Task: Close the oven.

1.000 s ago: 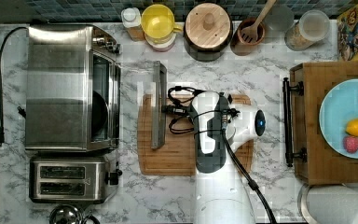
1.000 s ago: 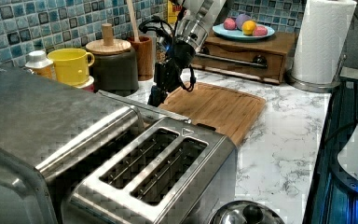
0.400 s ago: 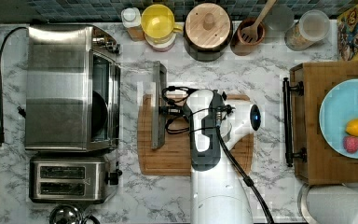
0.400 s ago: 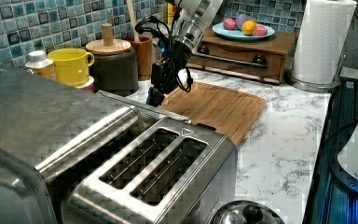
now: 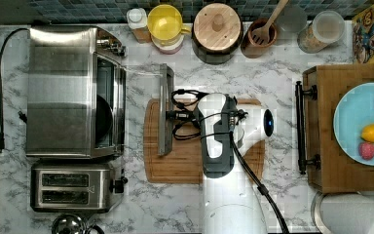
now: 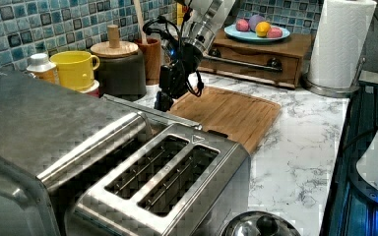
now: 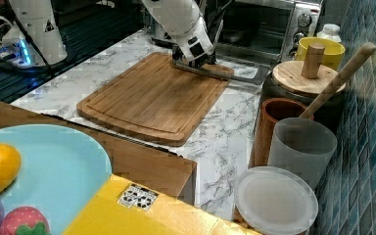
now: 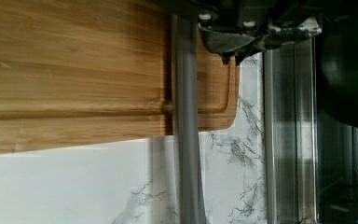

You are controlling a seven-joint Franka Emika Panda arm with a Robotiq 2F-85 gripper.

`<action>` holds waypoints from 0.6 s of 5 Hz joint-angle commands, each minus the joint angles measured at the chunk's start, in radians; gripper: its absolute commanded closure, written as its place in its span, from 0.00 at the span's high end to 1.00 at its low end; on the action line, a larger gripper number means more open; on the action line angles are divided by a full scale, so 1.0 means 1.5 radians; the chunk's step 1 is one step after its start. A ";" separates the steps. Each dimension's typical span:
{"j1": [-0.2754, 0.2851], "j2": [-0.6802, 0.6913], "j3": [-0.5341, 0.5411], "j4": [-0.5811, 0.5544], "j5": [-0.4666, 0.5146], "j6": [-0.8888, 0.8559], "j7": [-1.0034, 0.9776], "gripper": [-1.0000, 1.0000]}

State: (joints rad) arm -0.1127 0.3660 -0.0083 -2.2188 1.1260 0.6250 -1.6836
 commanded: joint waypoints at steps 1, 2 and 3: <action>0.096 -0.111 0.095 0.093 -0.023 -0.039 0.125 0.00; 0.119 -0.130 0.107 0.103 -0.045 -0.002 0.171 0.00; 0.128 -0.129 0.123 0.132 -0.100 0.008 0.239 0.00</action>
State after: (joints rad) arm -0.0781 0.2676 0.0264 -2.2090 0.9785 0.6504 -1.4053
